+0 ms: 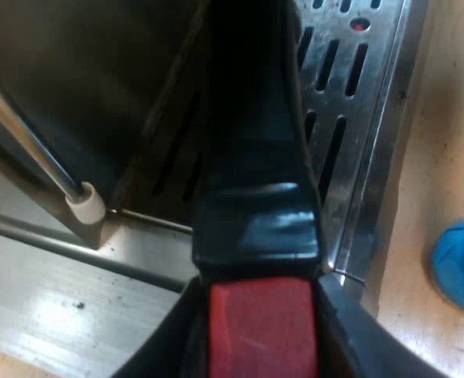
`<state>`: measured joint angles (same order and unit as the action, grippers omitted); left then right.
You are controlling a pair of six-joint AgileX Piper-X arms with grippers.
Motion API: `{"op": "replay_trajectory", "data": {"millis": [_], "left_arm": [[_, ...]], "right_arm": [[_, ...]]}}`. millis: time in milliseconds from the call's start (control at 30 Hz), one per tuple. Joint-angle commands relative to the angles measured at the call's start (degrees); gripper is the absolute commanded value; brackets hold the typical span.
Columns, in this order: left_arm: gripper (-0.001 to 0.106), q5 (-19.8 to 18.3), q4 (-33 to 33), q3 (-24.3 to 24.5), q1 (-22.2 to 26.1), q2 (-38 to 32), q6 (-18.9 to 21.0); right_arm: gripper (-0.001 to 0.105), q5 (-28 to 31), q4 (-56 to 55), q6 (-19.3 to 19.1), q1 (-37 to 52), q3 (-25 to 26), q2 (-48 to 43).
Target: Put the handle in the coffee machine
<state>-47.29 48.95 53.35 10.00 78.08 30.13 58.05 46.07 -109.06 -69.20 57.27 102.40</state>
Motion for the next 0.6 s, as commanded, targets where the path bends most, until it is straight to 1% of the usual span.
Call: {"op": "replay_trajectory", "data": {"millis": [33,333,567,600], "left_arm": [[0.001,-4.02,-1.40,0.98,-0.30,-0.55,0.96],[0.001,-4.61,-1.37,0.98,-0.30,-0.55,0.96],[0.001,-5.20,-3.47,0.98,-0.30,-0.55,1.08],[0.001,-5.35,-4.16,0.98,-0.30,-0.55,1.92]], "right_arm": [[0.059,-0.49,0.84,-0.53,0.35,0.17,-0.12],[0.059,-0.49,0.84,-0.53,0.35,0.17,-0.12],[0.059,-0.49,0.84,-0.53,0.35,0.17,-0.12],[0.059,-0.49,0.84,-0.53,0.35,0.17,-0.12]]}}
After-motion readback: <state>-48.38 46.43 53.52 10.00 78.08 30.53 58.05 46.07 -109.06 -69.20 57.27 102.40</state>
